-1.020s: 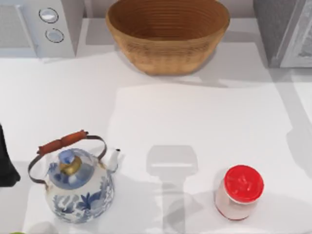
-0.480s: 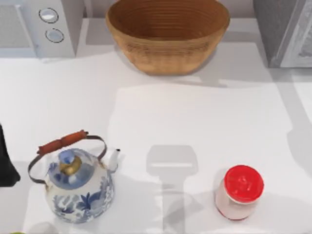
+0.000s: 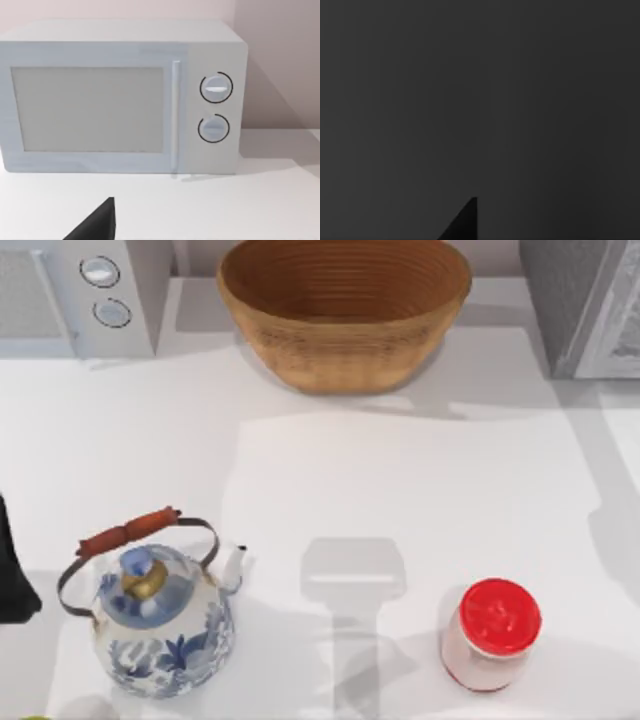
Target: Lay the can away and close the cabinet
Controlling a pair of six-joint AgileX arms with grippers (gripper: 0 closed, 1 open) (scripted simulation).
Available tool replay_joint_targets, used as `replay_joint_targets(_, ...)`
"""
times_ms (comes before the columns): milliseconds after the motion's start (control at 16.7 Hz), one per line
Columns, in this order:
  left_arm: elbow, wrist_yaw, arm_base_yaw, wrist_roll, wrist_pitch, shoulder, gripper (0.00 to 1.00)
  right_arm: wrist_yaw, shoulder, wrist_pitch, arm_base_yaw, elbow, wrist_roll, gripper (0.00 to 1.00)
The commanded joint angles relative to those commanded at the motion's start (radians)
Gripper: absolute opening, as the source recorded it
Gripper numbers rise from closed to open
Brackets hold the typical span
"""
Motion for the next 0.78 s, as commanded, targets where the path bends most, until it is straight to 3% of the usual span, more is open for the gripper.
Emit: replay_joint_targets(780,0.0,0.0,0.0,0.0,0.0,0.0,1.0,-0.01,-0.058,0.025,-0.001,-0.061,-0.008,1.0)
